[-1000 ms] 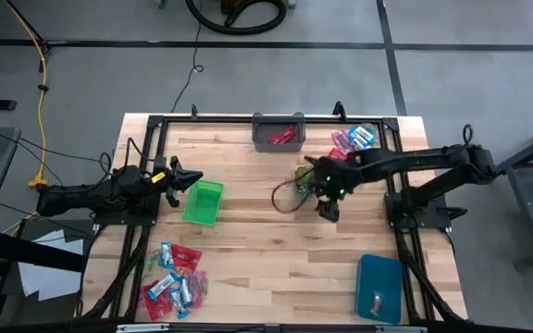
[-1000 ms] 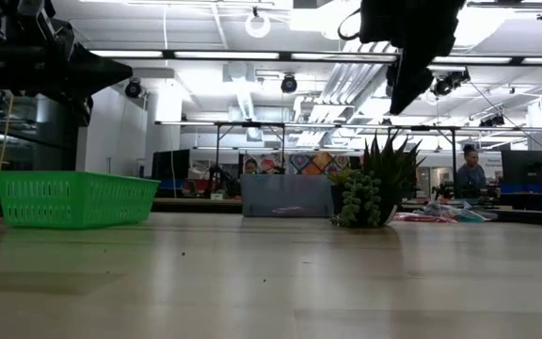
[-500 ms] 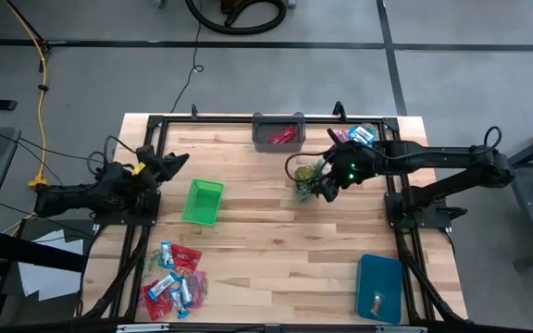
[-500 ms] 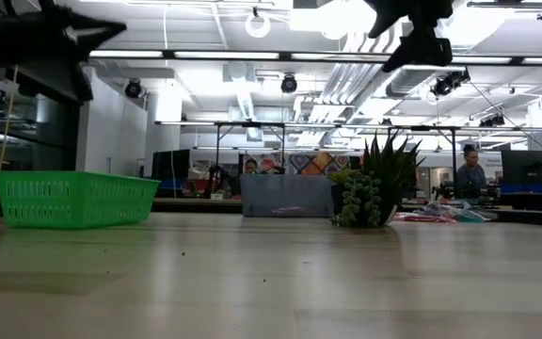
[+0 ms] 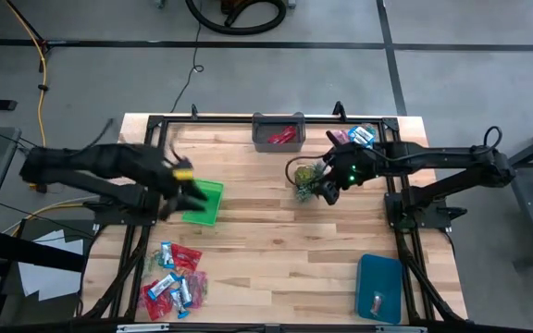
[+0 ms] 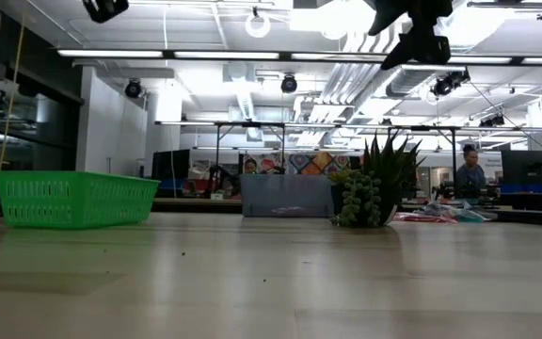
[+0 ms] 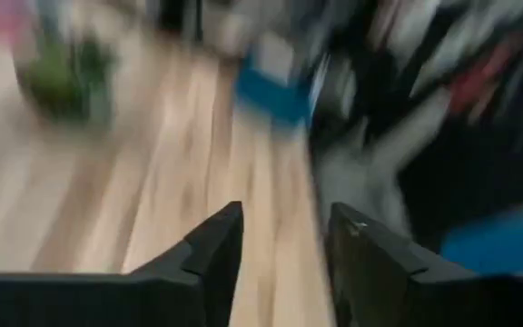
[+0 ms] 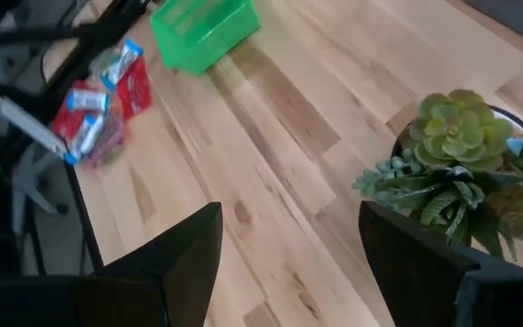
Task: Sort candy
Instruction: Put the red candy into the black transparent bin
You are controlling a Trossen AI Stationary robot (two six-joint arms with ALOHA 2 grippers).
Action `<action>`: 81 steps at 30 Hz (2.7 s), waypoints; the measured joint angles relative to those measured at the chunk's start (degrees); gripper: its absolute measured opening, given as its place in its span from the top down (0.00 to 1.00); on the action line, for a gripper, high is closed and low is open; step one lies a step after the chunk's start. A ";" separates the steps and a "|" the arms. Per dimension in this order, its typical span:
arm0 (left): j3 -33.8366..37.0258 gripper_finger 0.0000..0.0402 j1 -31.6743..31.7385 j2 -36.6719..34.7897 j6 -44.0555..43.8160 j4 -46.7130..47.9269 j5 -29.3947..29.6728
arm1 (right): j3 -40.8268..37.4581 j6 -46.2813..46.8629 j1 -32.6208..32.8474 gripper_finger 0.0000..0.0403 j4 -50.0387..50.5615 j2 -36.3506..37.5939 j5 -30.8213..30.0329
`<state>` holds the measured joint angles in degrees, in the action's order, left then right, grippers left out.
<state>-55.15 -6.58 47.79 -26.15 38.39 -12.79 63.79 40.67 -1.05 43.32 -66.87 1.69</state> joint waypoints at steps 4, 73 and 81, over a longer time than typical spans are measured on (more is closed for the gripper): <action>-3.94 0.55 -8.23 9.12 -2.33 9.63 0.00 | 0.00 -4.29 1.67 0.37 2.76 0.92 -0.02; -2.46 1.00 -22.85 16.32 -2.16 -3.01 25.90 | 0.00 -10.65 6.32 0.37 10.00 2.93 -9.29; -4.90 1.00 2.14 17.77 27.01 -25.28 30.55 | 0.00 -10.50 6.30 0.37 6.59 2.93 -12.79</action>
<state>-60.05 -4.45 65.56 0.86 13.10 17.76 63.79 30.16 5.26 49.91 -63.94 -11.10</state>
